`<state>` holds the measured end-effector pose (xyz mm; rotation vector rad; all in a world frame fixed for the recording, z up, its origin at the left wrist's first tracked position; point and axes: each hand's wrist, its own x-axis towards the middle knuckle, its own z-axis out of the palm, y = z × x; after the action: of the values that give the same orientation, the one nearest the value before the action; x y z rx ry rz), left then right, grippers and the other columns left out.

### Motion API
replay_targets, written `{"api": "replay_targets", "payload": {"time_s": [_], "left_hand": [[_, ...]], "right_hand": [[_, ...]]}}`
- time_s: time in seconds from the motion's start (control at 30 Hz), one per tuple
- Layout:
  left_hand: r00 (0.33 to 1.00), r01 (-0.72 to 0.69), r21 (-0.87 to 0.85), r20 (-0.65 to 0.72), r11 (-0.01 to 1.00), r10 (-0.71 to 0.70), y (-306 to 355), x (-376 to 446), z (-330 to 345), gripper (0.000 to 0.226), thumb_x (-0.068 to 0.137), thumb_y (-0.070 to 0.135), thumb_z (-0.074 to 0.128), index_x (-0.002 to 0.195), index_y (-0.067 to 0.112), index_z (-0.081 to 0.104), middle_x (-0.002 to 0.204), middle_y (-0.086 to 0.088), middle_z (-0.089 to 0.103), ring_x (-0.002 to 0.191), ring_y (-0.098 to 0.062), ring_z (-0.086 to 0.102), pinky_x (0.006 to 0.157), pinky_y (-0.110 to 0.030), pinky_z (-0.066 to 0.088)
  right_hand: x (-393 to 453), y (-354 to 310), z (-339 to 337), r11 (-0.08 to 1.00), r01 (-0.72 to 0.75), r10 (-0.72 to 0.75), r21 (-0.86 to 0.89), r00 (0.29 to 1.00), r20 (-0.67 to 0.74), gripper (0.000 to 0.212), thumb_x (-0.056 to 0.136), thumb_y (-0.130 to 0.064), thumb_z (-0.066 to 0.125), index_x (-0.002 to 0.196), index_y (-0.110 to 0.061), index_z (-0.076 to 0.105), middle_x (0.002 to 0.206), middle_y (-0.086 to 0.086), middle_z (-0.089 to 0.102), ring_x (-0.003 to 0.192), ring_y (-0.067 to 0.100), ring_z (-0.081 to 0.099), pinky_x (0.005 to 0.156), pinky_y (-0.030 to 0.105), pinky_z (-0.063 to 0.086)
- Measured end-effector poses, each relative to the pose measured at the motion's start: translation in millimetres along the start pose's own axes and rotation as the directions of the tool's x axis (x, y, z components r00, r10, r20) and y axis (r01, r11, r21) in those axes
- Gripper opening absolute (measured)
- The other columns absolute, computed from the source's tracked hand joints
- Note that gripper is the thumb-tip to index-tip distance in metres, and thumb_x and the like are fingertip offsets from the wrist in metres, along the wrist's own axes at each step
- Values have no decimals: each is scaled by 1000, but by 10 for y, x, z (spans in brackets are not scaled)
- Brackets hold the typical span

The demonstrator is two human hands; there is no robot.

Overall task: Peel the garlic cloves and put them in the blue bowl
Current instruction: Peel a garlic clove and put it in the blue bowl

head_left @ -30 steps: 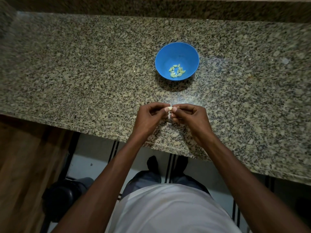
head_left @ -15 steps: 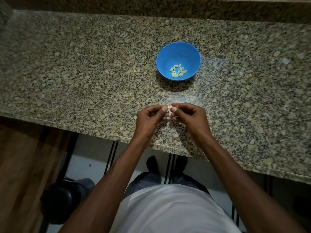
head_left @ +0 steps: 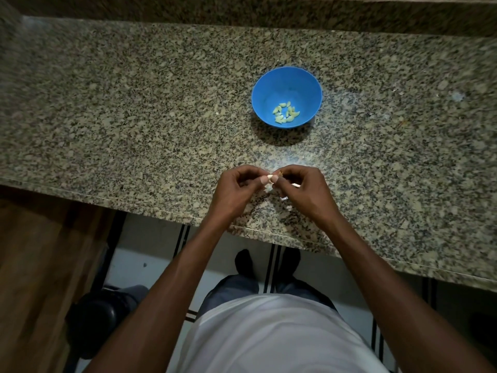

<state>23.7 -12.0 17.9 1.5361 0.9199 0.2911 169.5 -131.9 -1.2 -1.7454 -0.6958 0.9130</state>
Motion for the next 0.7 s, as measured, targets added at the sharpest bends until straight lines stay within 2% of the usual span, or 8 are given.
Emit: {"api": "replay_targets", "payload": {"time_s": [0.1, 0.2, 0.27, 0.37, 0.47, 0.57, 0.63, 0.7], "left_hand": [[997, -14, 145, 72, 989, 3, 18, 51, -64, 15, 92, 21, 80, 104, 11, 78, 95, -2, 79, 88, -15, 77, 85, -37, 65], [995, -20, 184, 98, 983, 2, 52, 61, -88, 19, 89, 22, 83, 103, 10, 78, 90, -4, 80, 83, -17, 78, 82, -38, 65], [995, -4, 124, 101, 992, -9, 52, 61, -101, 21, 88, 20, 84, 103, 6, 78, 91, -8, 80, 85, -21, 79, 83, -39, 65], [995, 63, -28, 78, 998, -61, 26, 36, -63, 24, 87, 13, 84, 105, -1, 76, 96, -15, 79, 90, -28, 78, 86, -41, 64], [997, 73, -99, 35, 992, -70, -21, -11, 34, 25, 87, 11, 83, 104, -4, 75, 94, -19, 78, 88, -31, 78, 82, -35, 64], [996, 87, -117, 4, 989, -87, -78, -38, 102, 27, 87, 15, 85, 104, -3, 75, 92, -18, 79, 89, -32, 78, 83, -37, 64], [995, 94, -119, -19, 988, -97, -85, -53, 134, 27, 86, 16, 86, 103, -3, 75, 91, -18, 78, 88, -31, 78, 84, -38, 64], [995, 95, -100, -34, 990, -99, -74, -61, 158, 27, 86, 17, 86, 102, -2, 75, 90, -17, 79, 87, -29, 79, 84, -38, 64]], "right_hand": [[5, -2, -20, 992, 30, -27, -126, 999, 25, 15, 97, -33, 74, 99, -19, 80, 87, -8, 78, 82, 6, 74, 74, 32, 61], [0, 36, -20, 993, 26, -22, -118, 999, 38, 15, 97, -33, 75, 99, -19, 80, 87, -7, 79, 81, 6, 75, 75, 35, 63], [-26, 58, 0, 1000, 10, -10, -8, 1000, 19, 15, 97, -30, 76, 100, -16, 80, 89, -3, 80, 83, 13, 76, 76, 38, 64], [-94, 73, 56, 961, -74, 78, 266, 997, -5, 17, 95, -23, 78, 105, -9, 79, 99, 5, 80, 94, 23, 77, 78, 35, 64], [-151, 135, 135, 910, -150, 170, 387, 985, -16, 22, 93, -25, 81, 108, -11, 79, 104, 8, 80, 100, 27, 77, 82, 38, 63], [-166, 173, 153, 893, -174, 204, 415, 979, -29, 23, 92, -23, 82, 109, -9, 79, 98, 10, 81, 96, 29, 78, 83, 43, 64], [-170, 164, 149, 909, -162, 195, 385, 979, -49, 22, 92, -21, 81, 109, -7, 78, 95, 7, 81, 92, 23, 79, 76, 36, 63], [-153, 157, 120, 943, -127, 155, 307, 986, -66, 21, 92, -22, 81, 107, -9, 79, 95, 4, 81, 92, 17, 78, 75, 29, 61]]}}
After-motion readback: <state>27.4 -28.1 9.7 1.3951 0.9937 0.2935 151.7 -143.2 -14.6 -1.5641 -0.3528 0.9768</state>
